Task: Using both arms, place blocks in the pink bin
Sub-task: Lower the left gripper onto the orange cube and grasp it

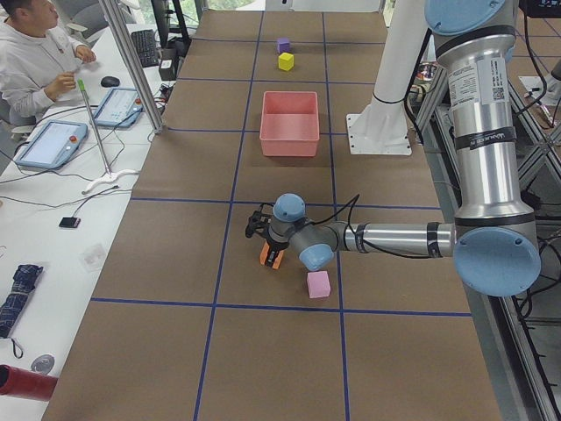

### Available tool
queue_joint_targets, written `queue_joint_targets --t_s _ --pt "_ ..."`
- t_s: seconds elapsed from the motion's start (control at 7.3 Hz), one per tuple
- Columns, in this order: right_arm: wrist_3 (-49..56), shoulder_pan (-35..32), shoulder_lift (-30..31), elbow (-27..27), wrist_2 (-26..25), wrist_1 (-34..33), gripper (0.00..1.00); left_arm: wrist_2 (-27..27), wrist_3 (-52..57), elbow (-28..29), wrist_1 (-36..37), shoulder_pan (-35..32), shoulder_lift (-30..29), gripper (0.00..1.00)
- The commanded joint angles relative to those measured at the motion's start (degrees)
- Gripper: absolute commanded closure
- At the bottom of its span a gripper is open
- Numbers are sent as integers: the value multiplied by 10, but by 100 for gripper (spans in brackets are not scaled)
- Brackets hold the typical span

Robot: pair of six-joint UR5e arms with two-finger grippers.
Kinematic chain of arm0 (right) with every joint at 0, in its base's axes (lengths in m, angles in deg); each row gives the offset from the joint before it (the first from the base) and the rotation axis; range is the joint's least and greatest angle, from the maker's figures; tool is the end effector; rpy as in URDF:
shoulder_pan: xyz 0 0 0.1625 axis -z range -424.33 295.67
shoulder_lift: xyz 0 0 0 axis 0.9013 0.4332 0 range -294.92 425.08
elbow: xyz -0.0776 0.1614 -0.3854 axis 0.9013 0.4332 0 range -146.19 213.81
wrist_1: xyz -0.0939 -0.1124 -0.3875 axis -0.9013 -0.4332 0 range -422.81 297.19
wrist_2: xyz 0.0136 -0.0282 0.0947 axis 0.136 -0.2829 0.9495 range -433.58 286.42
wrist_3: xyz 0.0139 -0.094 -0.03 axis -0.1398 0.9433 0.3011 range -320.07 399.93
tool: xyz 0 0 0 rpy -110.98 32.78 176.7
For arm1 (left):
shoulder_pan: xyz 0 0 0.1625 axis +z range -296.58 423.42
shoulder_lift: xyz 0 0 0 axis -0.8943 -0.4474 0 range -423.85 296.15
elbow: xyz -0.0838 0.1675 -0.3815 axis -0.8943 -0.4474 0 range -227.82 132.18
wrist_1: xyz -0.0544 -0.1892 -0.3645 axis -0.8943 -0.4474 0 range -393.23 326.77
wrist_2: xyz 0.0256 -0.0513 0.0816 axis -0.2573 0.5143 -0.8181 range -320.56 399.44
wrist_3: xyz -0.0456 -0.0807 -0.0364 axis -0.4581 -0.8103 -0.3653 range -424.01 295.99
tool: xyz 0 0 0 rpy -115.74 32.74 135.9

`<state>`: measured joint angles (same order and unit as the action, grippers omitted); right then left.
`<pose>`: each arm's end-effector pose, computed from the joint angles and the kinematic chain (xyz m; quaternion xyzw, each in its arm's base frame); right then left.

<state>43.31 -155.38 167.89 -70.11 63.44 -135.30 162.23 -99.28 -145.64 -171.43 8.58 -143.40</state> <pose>0.0680 -0.4129 0.6018 0.1635 -0.3877 -0.0829 0.9034 0.1909 -0.4090 0.5859 0.1536 0.4269 0.1085 0.8845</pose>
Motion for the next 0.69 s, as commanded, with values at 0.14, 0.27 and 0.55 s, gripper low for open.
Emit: queue_joint_targets --t_s 0.14,0.27,0.55 --pt "-2 0 -1 0 34 0 0 8 -63 -181 237 3 -66 76" --pt "-14 0 -1 0 50 1 0 8 -96 -196 279 16 -115 76" --pt "-105 11 -5 -11 46 22 0 0 -222 -196 338 93 -233 76"
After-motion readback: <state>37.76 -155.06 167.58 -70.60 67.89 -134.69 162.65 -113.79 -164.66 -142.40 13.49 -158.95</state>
